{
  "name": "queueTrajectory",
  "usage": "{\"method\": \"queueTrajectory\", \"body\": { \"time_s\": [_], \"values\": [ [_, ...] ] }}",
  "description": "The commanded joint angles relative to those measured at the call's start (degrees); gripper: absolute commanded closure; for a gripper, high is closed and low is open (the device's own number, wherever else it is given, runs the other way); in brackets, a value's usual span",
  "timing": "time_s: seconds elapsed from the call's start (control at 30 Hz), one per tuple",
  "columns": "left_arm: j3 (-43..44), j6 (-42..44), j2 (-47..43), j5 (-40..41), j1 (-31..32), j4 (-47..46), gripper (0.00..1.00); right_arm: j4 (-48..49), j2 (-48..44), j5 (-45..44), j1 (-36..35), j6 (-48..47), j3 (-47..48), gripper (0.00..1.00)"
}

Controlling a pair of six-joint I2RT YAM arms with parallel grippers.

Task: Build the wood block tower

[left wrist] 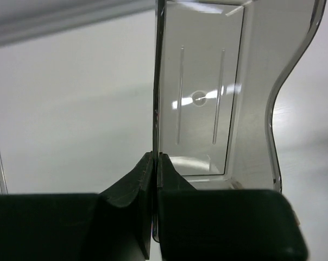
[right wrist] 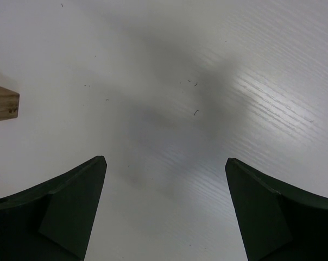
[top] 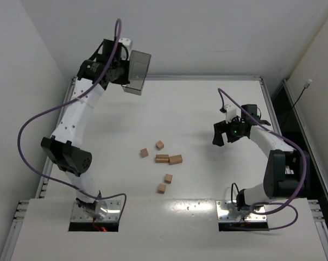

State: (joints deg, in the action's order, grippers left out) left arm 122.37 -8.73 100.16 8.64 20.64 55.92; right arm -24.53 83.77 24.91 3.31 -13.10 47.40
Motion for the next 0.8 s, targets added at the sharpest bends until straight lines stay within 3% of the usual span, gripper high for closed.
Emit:
{"method": "queueTrajectory", "body": {
  "time_s": [0.0, 0.03, 0.2, 0.4, 0.5, 0.77],
  "values": [
    [-0.9, -5.4, 1.8, -4.1, -8.0, -0.4, 1.00, 0.9, 0.2, 2.4, 0.4, -0.6, 1.6, 0.12],
    [-1.7, -4.7, 1.8, -9.1, -10.1, -0.4, 1.00, 0.9, 0.2, 3.0, 0.4, -0.6, 1.6, 0.12],
    [-10.5, 1.0, 3.8, -16.7, -21.6, -8.6, 1.00, 0.9, 1.3, 3.0, -0.1, -0.6, 2.1, 0.13],
    [-4.5, 9.1, 15.3, -19.8, -31.8, -7.2, 1.00, 0.4, 1.8, 3.5, -0.1, -0.6, 2.6, 0.13],
    [-3.5, 11.9, 21.4, -22.3, -34.8, -6.0, 1.00, 0.4, 2.4, 4.0, -0.1, -0.6, 2.6, 0.13],
    [-4.3, 15.8, 28.1, -17.5, -36.6, -10.0, 1.00, 0.4, 3.5, 4.0, -0.1, -1.1, 3.7, 0.13]
  ]
}}
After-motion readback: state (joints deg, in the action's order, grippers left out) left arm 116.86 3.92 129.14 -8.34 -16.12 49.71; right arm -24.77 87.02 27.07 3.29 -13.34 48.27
